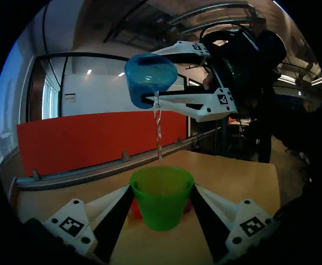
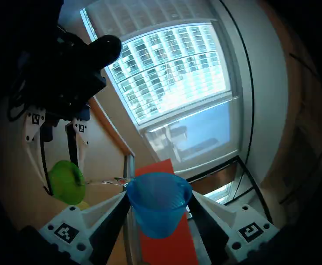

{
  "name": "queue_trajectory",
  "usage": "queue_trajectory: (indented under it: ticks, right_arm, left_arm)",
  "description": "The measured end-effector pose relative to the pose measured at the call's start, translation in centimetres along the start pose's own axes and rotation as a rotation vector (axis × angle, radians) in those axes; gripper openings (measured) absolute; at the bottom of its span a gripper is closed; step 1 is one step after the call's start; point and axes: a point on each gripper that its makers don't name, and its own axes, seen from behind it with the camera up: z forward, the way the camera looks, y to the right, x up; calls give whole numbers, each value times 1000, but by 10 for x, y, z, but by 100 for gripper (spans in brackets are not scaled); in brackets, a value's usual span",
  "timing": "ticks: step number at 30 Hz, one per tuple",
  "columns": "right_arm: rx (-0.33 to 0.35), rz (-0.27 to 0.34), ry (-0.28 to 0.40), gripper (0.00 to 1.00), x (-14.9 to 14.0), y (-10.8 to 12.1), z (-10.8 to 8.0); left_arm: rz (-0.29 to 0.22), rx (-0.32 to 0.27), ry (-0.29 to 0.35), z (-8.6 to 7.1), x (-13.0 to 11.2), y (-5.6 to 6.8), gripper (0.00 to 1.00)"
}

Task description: Pour water

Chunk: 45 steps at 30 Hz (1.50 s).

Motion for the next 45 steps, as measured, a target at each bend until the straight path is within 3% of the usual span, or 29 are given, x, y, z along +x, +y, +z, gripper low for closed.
queue_trajectory:
  ticks: [45]
  right_arm:
    - [-22, -157, -3, 89, 6, 12, 3]
  left_arm:
    - [-1, 1, -5, 0, -1, 1, 86]
